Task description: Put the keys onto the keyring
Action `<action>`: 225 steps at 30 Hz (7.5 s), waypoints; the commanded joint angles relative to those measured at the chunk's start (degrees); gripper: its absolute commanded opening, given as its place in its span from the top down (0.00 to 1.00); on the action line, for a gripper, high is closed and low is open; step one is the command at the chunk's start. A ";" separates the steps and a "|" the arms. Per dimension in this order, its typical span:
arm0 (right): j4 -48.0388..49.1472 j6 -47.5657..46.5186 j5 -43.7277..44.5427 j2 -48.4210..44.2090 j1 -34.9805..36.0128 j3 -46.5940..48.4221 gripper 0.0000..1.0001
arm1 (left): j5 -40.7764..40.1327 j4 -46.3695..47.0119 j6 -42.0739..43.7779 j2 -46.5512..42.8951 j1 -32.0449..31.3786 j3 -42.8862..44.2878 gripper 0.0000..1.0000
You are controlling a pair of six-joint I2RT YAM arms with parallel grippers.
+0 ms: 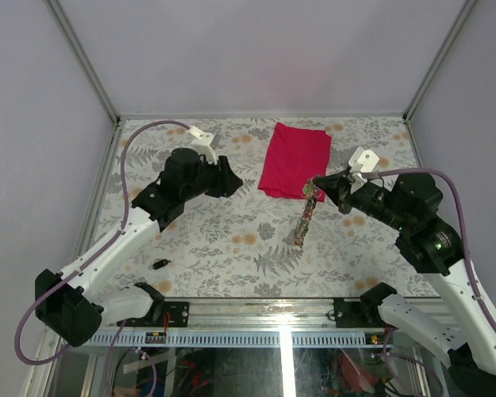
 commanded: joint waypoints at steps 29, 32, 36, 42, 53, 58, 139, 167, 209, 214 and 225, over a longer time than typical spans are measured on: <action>3.18 8.03 6.07 0.37 -0.19 -7.25 1.00 | -30.47 -44.05 -49.84 4.97 34.68 -10.09 0.17; 3.50 8.03 6.07 0.29 -0.20 -7.60 1.00 | -30.22 -44.73 -51.46 6.48 34.68 -10.95 0.20; 3.52 8.01 6.15 0.44 -0.18 -7.51 1.00 | -30.79 -43.43 -53.35 5.82 34.65 -13.84 0.23; 3.53 8.46 5.85 0.90 -0.18 -7.40 1.00 | -29.24 -44.76 -56.22 5.78 34.60 -17.11 0.25; 3.95 8.78 5.03 1.43 -0.19 -7.43 1.00 | -26.48 -46.01 -60.84 7.67 33.44 -21.16 0.28; 3.75 8.55 5.58 1.80 -0.20 -7.13 1.00 | -24.34 -43.62 -64.51 7.86 29.63 -23.70 0.36; -1.53 5.90 -1.13 2.92 -0.18 -2.96 1.00 | -0.79 -3.53 1.50 19.87 15.52 -8.64 0.47; -1.28 6.14 -1.49 3.23 -0.20 -2.94 1.00 | 1.32 -3.51 8.31 26.97 15.57 -7.30 0.71; -0.31 6.97 -2.84 3.27 -0.19 -3.19 1.00 | 0.48 -4.40 7.60 24.01 15.61 -10.36 0.76; -0.49 6.97 -2.77 3.16 -0.20 -3.29 1.00 | 0.02 -4.44 7.94 24.28 15.61 -10.25 0.79; -0.59 7.10 -2.46 2.78 -0.20 -3.45 1.00 | 1.22 -4.13 8.31 24.77 15.60 -9.79 0.93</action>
